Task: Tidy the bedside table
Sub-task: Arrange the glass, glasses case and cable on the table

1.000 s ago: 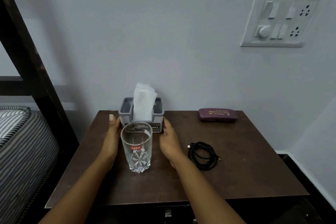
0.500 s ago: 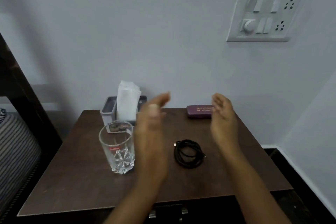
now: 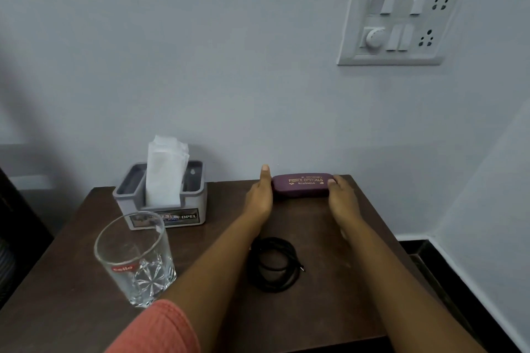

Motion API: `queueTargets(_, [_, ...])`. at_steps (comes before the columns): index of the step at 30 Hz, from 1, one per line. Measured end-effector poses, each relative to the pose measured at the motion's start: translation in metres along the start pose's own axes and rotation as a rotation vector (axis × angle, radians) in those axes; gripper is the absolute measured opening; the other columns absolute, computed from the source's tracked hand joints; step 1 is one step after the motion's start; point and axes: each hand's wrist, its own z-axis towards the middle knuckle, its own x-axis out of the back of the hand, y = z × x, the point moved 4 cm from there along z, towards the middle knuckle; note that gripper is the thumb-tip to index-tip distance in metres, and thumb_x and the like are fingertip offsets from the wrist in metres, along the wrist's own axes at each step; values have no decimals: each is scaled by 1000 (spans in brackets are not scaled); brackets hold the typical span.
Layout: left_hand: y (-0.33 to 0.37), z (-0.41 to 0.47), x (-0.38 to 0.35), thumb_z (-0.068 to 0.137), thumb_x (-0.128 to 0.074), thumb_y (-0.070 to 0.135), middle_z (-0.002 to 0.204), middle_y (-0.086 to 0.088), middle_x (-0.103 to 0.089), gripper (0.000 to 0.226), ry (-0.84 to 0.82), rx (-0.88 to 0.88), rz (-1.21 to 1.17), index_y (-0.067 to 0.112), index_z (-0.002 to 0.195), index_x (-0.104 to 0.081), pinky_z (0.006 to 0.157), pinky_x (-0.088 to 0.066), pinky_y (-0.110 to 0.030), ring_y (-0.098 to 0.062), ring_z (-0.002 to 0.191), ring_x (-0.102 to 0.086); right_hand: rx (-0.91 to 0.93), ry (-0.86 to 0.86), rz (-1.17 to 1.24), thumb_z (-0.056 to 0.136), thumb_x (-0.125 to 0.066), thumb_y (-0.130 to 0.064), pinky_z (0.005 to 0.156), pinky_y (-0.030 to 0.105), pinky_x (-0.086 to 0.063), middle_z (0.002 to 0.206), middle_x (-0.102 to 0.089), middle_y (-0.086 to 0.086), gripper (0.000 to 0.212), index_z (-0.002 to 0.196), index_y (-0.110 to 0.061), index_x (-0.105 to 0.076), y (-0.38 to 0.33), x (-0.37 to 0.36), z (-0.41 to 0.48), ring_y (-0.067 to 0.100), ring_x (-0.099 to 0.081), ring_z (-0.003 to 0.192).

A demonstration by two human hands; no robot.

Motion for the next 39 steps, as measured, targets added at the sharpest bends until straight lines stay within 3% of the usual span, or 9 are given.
queueTargets(7, [-4, -9, 12, 89, -10, 65, 138, -9, -49, 77, 70, 4, -8, 15, 132, -51, 94, -30, -31, -25, 125, -45, 30, -23, 52, 101, -32, -28, 114, 39, -27, 151, -34, 9, 45, 143, -13, -35, 0, -15, -16, 25, -31, 138])
queueTargets(15, [-21, -30, 48, 90, -11, 64, 139, -14, -48, 77, 254, 34, -30, 13, 135, -48, 102, -31, -36, -29, 125, -44, 61, -95, 101, 101, -31, -29, 114, 37, -27, 150, -35, 6, 45, 143, -15, -36, -6, -44, -53, 22, -33, 137])
queueTargets(21, [-26, -44, 58, 90, -12, 64, 137, -16, -49, 78, 276, 27, -35, 12, 132, -51, 101, -33, -37, -30, 124, -45, 69, -142, 91, 101, -32, -28, 111, 33, -27, 150, -33, 6, 45, 143, -15, -35, -10, -53, -64, 22, -32, 137])
queueTargets(25, [-23, -54, 58, 90, -15, 63, 147, -11, -39, 73, 277, 6, -45, 16, 139, -42, 113, -25, -39, -27, 135, -35, 96, -197, 79, 101, -32, -32, 110, 31, -24, 153, -28, 2, 47, 146, -20, -30, -12, -45, -70, 19, -27, 140])
queueTargets(28, [-25, -76, 56, 94, -19, 55, 152, -3, -32, 63, 277, -119, -83, 18, 142, -36, 118, -17, -38, -17, 141, -26, 171, -209, 65, 100, -33, -35, 108, 26, -22, 153, -27, -1, 48, 146, -22, -30, -7, -34, -92, 14, -26, 139])
queueTargets(31, [-40, -111, 46, 95, -23, 49, 149, 2, -34, 58, 236, -188, -102, 17, 141, -38, 117, -14, -29, -11, 139, -27, 361, -218, -66, 99, -40, -31, 107, 16, -18, 149, -35, -4, 41, 139, -24, -42, 5, -26, -126, 2, -28, 134])
queueTargets(34, [-54, -129, 29, 93, -24, 52, 145, -1, -44, 59, 108, -177, -86, 17, 135, -48, 117, -21, -33, -9, 135, -35, 550, -243, -298, 94, -49, -33, 114, 25, -23, 147, -38, -6, 39, 133, -27, -51, 19, -30, -151, 4, -32, 136])
queueTargets(39, [-47, -139, 16, 99, -28, 38, 152, -5, -31, 48, 65, -203, 38, 17, 140, -39, 117, -14, -28, -12, 141, -23, 560, -237, -497, 93, -51, -27, 114, 24, -19, 149, -37, -5, 42, 135, -24, -48, 24, -33, -155, 8, -31, 138])
